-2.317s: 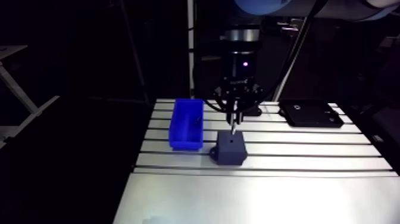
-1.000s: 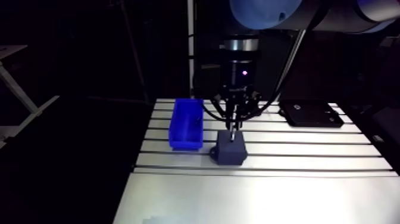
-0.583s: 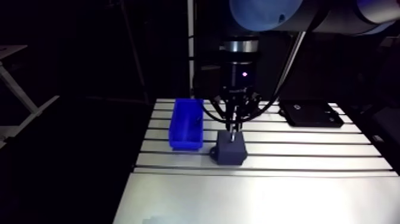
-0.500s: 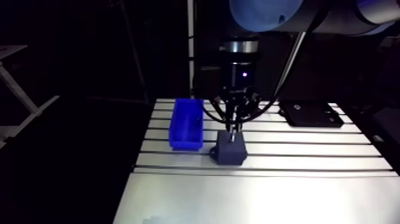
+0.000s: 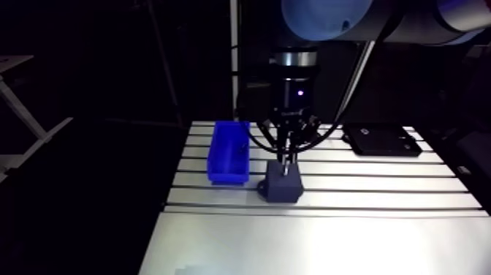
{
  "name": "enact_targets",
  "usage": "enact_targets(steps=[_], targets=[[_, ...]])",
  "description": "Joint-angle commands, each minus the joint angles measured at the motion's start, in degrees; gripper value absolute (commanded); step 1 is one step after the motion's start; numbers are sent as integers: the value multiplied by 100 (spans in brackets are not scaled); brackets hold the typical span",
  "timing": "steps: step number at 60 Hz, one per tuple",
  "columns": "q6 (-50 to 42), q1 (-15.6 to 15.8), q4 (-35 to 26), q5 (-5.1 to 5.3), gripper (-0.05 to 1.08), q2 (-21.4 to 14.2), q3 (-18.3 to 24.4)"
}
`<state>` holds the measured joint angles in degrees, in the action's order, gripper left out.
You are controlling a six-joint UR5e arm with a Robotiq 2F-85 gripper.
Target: Pick up the M10 bolt and insert it into the hole until fully seated.
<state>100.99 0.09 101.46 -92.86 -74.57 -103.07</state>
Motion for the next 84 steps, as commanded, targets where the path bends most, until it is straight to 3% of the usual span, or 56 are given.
enact_targets(steps=[1, 84], targets=[[-3, 0, 1, 0, 108, 0, 10], [13, -9, 168, 0, 108, -9, 3]])
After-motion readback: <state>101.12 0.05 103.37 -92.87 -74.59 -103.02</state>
